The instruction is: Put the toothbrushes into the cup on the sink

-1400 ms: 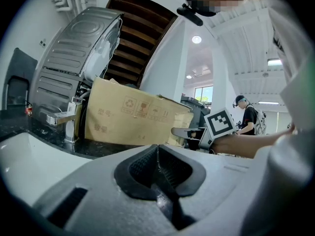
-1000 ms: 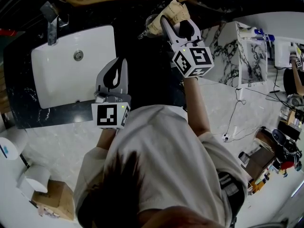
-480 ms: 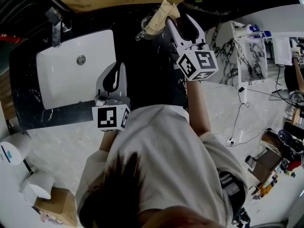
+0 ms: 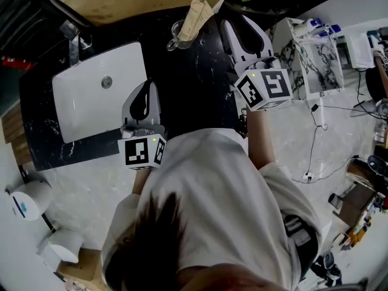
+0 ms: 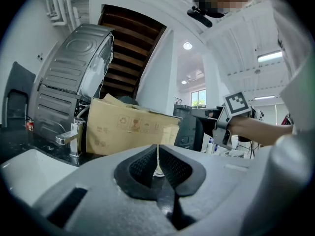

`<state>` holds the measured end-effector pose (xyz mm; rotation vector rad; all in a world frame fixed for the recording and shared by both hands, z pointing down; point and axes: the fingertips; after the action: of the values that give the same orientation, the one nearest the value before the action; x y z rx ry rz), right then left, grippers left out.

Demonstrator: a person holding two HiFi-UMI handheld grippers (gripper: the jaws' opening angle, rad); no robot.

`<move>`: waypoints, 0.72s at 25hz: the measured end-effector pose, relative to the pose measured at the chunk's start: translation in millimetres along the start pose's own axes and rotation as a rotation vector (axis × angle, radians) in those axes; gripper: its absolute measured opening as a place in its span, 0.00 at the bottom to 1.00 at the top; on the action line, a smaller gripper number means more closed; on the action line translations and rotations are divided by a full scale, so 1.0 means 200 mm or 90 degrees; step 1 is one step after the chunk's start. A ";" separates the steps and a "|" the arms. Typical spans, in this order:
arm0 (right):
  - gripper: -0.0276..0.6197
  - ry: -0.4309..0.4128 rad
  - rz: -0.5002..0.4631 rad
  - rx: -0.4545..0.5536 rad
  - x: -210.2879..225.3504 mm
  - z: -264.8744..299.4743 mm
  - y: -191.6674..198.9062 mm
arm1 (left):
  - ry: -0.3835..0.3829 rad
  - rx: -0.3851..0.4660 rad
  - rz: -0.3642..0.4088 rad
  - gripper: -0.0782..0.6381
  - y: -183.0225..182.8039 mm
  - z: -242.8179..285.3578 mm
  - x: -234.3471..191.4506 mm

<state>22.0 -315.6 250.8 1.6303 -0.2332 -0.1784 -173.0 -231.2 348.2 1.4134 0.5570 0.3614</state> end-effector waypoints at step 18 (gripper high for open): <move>0.09 0.038 0.008 0.041 0.13 -0.58 -0.23 | 0.004 0.018 0.031 0.14 -0.10 -0.09 0.13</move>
<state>79.2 -206.8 213.9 1.6951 -0.2056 -0.1137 -162.9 -204.5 323.8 1.4547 0.5354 0.3987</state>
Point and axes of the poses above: the fingertips, and each gripper's own axes: z forward along the fingers, x to its right, y out of its underside, and after that the axes turned 5 degrees about y, right-handed
